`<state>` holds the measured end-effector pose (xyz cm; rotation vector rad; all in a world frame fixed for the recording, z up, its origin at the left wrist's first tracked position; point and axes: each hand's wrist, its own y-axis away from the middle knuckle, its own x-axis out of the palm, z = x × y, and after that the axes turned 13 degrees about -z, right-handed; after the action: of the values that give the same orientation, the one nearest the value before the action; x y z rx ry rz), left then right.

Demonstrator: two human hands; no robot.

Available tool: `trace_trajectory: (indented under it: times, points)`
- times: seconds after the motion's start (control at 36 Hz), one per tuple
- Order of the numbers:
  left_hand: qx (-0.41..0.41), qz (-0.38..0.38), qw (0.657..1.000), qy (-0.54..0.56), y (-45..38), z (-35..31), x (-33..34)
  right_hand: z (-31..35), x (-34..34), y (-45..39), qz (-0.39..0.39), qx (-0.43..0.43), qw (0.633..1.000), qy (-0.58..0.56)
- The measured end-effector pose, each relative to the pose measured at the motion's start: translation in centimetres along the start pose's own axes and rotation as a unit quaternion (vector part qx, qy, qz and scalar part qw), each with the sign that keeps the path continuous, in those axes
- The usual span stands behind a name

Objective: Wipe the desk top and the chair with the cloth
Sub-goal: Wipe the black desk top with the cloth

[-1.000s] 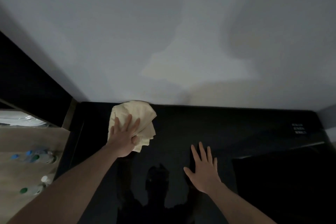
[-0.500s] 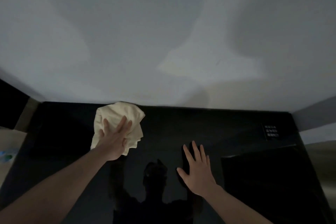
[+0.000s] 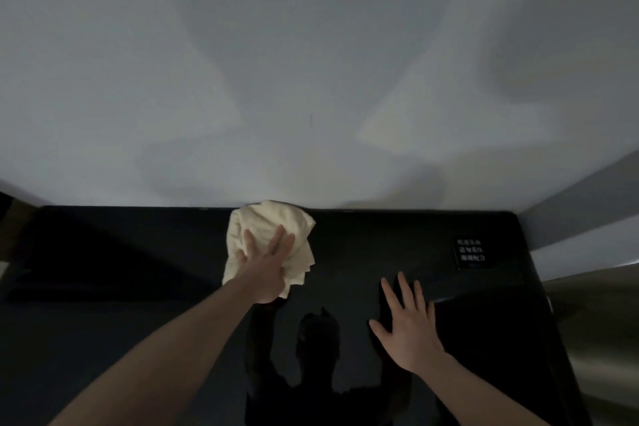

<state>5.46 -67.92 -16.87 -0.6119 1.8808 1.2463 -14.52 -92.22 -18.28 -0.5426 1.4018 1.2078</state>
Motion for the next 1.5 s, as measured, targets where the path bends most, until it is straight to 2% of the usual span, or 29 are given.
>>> trace_trajectory:
  times: [0.08, 0.22, 0.39, 0.64, 1.17, 1.5]
  points:
    - [0.016, 0.008, 1.0, 0.001, 0.4, -0.1, -0.4, -0.2, 0.1, 0.2, 0.008, 0.01, 1.0, -0.001]
    - [0.002, -0.036, 0.999, 0.033, 1.7, 1.8, -0.9, 1.2, -0.7, 0.7, 0.003, 0.015, 1.0, -0.008]
    - [0.047, -0.051, 0.997, 0.036, 2.4, 5.1, 0.5, 1.7, -0.7, 1.0, -0.023, 0.022, 0.999, -0.009]
    - [0.024, -0.027, 0.999, 0.031, 1.5, 1.8, 1.0, -1.7, -0.8, 1.1, -0.022, 0.021, 0.999, -0.011]
    - [0.044, -0.052, 0.997, -0.027, -2.1, -19.7, 5.1, -20.9, -5.4, -2.4, -0.071, -0.017, 0.997, 0.008]
    - [0.107, -0.021, 0.99, -0.092, -4.6, -34.0, 6.3, -27.2, -6.1, -1.9, -0.101, 0.004, 0.995, -0.023]
